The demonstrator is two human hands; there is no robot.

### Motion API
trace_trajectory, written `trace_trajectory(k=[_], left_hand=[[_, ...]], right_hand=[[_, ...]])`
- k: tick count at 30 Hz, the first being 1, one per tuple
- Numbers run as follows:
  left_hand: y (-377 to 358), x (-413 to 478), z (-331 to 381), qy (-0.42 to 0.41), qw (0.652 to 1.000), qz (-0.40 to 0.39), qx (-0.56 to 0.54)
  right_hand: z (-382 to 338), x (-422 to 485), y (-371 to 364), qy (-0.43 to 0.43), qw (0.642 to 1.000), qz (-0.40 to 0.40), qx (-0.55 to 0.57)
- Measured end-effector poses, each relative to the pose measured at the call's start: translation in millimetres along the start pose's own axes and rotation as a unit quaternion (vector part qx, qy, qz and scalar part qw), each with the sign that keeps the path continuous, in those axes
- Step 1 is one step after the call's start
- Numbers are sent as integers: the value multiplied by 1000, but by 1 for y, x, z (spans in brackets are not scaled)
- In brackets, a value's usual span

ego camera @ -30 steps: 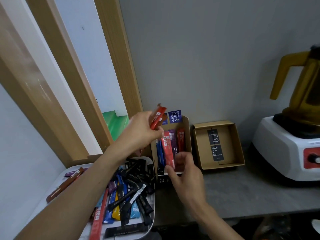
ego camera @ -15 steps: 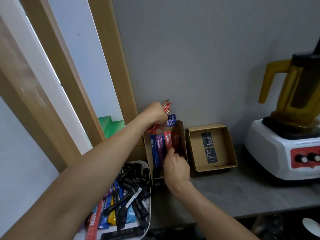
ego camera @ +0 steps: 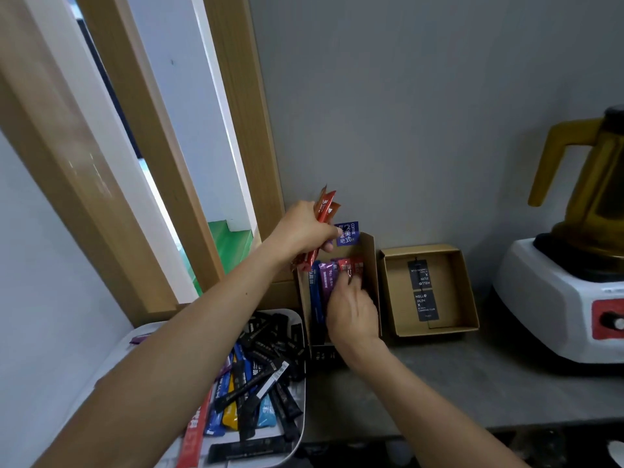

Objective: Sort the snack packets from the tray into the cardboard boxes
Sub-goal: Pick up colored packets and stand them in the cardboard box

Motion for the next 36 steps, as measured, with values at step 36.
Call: trace_trajectory(k=[36], left_hand=[[10, -22, -7, 99, 979, -66, -165]], right_hand=[[37, -54, 64, 134, 837, 198, 493]])
Point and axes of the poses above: each hand's wrist, its own x-axis towards the middle knuckle, its own y-axis out of the back of the hand, z = x × y, the point moved 6 cm from there along x, towards the middle knuckle, and after that the axes turned 11 degrees about z, right-handed, at the moved point
